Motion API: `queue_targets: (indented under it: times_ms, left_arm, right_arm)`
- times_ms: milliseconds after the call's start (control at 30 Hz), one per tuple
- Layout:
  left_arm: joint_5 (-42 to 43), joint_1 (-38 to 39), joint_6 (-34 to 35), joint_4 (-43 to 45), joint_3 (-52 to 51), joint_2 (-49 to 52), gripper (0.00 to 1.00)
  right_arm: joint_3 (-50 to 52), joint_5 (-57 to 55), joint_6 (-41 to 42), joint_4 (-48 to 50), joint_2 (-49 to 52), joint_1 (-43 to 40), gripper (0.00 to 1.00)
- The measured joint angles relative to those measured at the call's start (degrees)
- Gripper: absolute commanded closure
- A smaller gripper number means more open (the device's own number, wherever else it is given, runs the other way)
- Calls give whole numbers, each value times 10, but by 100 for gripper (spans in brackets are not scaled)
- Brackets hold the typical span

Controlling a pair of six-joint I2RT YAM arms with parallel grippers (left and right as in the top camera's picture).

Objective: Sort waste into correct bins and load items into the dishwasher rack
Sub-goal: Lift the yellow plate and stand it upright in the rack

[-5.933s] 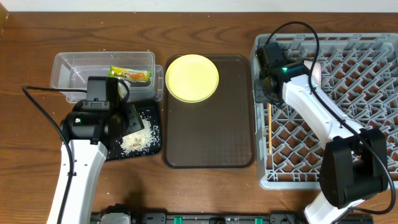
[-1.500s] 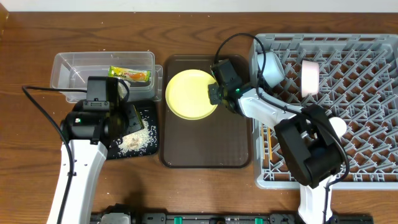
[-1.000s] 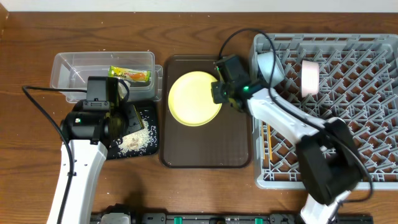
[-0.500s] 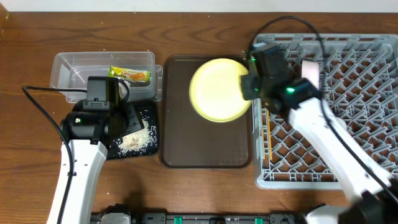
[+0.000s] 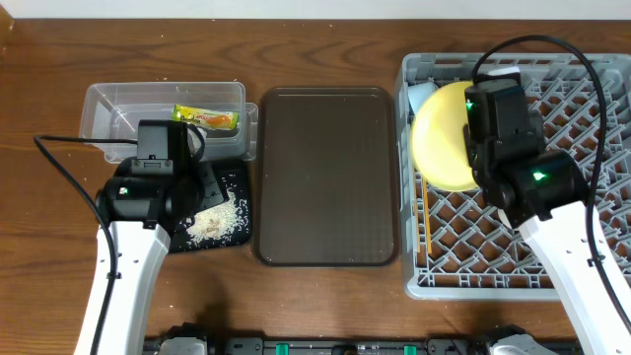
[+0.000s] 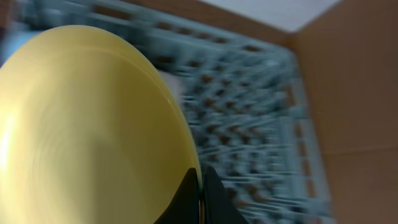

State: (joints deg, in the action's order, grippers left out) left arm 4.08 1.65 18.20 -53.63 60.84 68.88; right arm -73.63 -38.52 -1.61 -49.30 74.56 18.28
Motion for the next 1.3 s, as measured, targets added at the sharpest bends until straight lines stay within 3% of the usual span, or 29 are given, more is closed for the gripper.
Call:
queue_targets:
  times_ms: [333,867,900,967,1000,1100,1167,1300]
  left_arm:
    - [0,0,0,0,0,0,41]
    - [0,0,0,0,0,0,41]
    - [0,0,0,0,0,0,42]
    - [0,0,0,0,0,0,41]
    - [0,0,0,0,0,0,41]
    - [0,0,0,0,0,0,41]
    - [0,0,0,1,0,0,30]
    - [2,0,-5,1,0,0,25]
  right_arm:
    - [2,-103,-105,-96,9,0,99]
    - [14,-29,-36,-114,76,54,98]
    - [14,-27,-26,-110,82,56,93]
    - [15,-11,2,-92,91,59,72]
    - [15,-1,14,-81,94,59,67]
    - [16,24,40,-49,97,60,52]
    - [16,33,58,-30,97,59,43]
    - [16,79,88,-10,92,48,27]
